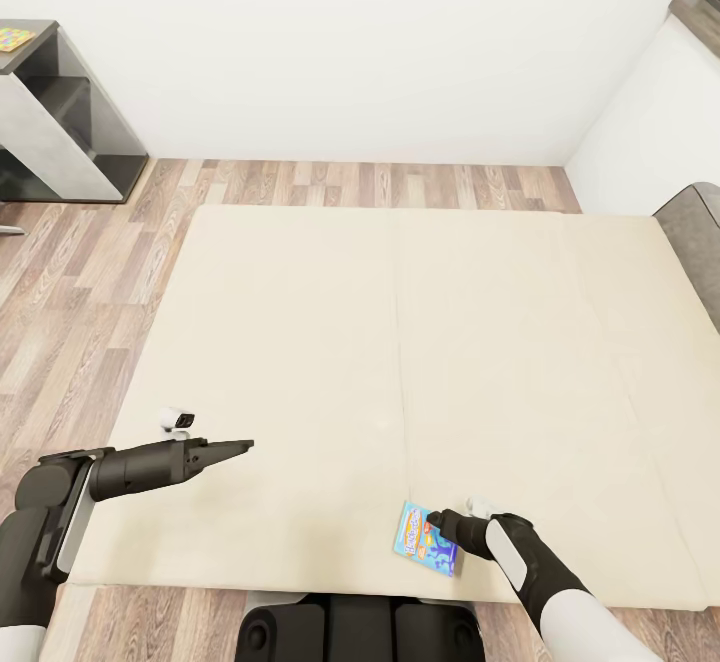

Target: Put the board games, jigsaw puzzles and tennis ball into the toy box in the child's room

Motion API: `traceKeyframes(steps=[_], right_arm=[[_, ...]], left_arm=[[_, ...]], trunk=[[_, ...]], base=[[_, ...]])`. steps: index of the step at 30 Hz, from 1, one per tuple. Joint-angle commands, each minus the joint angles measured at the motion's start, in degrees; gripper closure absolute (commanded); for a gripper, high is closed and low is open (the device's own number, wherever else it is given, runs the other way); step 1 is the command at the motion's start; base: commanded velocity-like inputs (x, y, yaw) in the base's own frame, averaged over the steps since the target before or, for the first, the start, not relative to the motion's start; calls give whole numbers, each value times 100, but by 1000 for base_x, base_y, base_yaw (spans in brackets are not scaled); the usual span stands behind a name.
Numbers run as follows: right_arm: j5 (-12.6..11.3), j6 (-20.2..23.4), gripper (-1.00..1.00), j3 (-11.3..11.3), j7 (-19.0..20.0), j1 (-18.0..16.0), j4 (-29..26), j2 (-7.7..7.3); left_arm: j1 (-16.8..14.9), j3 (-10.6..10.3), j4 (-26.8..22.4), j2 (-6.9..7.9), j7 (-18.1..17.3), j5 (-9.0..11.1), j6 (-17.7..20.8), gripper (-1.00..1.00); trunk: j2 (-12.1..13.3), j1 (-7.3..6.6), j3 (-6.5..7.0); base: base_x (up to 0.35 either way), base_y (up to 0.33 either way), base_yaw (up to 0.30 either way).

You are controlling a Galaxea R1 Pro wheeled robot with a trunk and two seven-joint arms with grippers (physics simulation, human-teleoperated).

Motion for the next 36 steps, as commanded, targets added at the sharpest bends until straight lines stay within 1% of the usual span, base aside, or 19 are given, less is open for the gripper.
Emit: traceKeyframes(steps=[1, 11, 28, 36], right_arm=[[5, 35, -100, -47, 20, -1, -8, 8], [1, 41, -100, -44, 23, 0, -8, 11], [-6, 43, -100, -46, 27, -1, -8, 12], [5, 59, -100, -43, 31, 0, 1, 5]], left_arm=[[-2, -1, -1, 2, -24, -4, 61, -100], [-2, -1, -1, 2, -24, -4, 62, -100], [2, -1, -1, -5, -24, -4, 60, -100], [0, -1, -1, -7, -24, -4, 59, -100]], trunk=[[-9, 3, -5], [-9, 3, -12], [-9, 3, -151], [-9, 3, -173]], base=[[0, 0, 0], [0, 0, 0], [0, 0, 0], [0, 0, 0]])
